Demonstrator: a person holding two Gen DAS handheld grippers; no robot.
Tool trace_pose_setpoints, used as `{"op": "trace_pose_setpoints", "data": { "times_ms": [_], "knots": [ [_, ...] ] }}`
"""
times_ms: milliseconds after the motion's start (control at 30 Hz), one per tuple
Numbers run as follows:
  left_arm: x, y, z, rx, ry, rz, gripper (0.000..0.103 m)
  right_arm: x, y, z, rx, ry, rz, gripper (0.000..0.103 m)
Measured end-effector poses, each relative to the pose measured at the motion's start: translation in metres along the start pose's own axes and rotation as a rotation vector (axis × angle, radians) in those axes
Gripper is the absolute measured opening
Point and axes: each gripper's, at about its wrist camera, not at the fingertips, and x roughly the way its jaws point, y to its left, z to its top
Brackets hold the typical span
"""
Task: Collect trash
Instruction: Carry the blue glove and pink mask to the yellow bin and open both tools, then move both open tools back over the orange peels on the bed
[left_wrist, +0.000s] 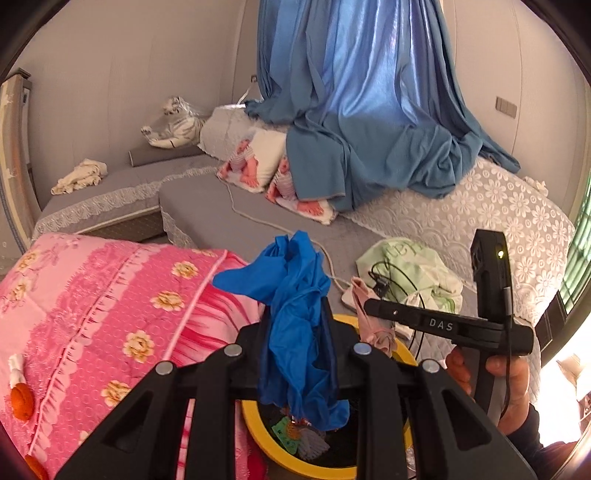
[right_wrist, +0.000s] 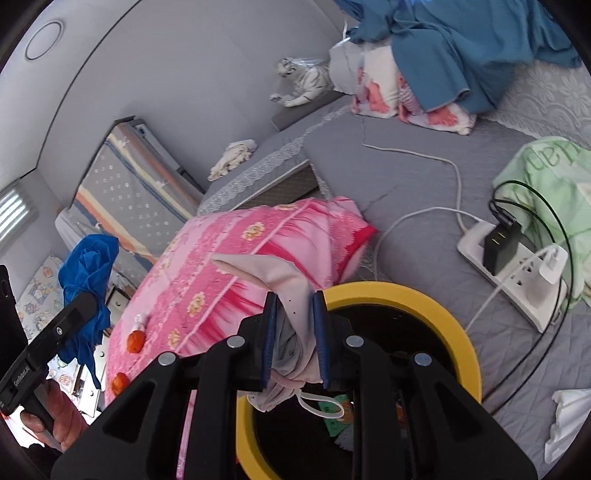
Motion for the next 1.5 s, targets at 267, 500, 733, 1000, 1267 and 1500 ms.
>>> {"op": "trace_pose_setpoints", "data": {
  "times_ms": [267, 500, 733, 1000, 1267, 1500],
  "knots": [
    [0.046, 0.002, -0.017, -0.036, 0.123, -0.031, 0.021, 0.010, -0.014, -0.007, 0.021, 0.021, -0.058, 0.019],
    [0.073, 0.006, -0.033, -0.061, 0.196, -0.041, 0.021, 0.023, -0.020, -0.014, 0.028, 0.057, -0.106, 0.019],
    [0.082, 0.008, -0.042, -0.070, 0.225, -0.035, 0.021, 0.028, -0.022, -0.018, 0.036, 0.074, -0.118, 0.019],
    [0.087, 0.006, -0.046, -0.070, 0.236, -0.044, 0.022, 0.031, -0.024, -0.020, 0.043, 0.091, -0.133, 0.020],
    [0.088, 0.006, -0.047, -0.070, 0.238, -0.048, 0.027, 0.032, -0.026, -0.021, 0.044, 0.091, -0.167, 0.025],
    [0.079, 0.026, -0.046, -0.170, 0.201, -0.034, 0.081, 0.025, -0.034, -0.018, 0.084, 0.061, -0.198, 0.050]
  ]
}}
